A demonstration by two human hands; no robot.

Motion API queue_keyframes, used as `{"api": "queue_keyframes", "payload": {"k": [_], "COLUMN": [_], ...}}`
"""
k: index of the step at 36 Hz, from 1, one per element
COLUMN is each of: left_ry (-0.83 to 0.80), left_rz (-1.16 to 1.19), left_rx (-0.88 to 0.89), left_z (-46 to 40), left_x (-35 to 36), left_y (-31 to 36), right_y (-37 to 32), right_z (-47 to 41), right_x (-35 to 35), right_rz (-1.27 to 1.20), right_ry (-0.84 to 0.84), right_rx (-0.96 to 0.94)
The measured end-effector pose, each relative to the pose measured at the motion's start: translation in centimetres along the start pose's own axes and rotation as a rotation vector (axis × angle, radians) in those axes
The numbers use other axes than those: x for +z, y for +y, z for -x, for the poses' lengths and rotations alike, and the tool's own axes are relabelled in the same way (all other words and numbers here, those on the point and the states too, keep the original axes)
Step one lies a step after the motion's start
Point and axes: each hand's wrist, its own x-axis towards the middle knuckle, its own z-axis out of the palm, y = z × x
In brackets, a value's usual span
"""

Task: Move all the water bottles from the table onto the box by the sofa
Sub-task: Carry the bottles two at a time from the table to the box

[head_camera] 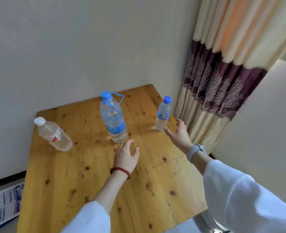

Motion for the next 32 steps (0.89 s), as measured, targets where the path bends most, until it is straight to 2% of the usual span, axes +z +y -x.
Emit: {"api": "queue_keyframes", "payload": {"k": [6, 9, 12, 17, 22, 32], "left_ry": [0.014, 0.003, 0.007, 0.012, 0.047, 0.237], "left_rz": [-0.003, -0.013, -0.019, -0.016, -0.016, -0.059], "left_rx": [0.011, 0.026, 0.033, 0.014, -0.054, -0.2], "left_z": [-6.2, -7.6, -8.2, -7.6, -5.2, 1.8], "left_x": [1.6, 2.0, 2.2, 2.0, 0.6, -7.1], "left_y": [-2.2, -3.3, -4.0, -4.8, -5.8, -10.5], "right_y": [-1.4, -1.7, -1.5, -0.5, 0.8, -1.9], "right_z": [-9.6, -12.4, -13.4, -10.6, -4.0, 7.0], "right_x": [3.2, 4.5, 5.0, 5.0, 5.2, 11.2], "right_rz": [-0.178, -0.25, -0.276, -0.214, -0.148, -0.142], "right_ry": [0.046, 0.054, 0.103, 0.154, 0.039, -0.377], "right_rx": [-0.023, 0.07, 0.099, 0.009, -0.111, -0.223]}}
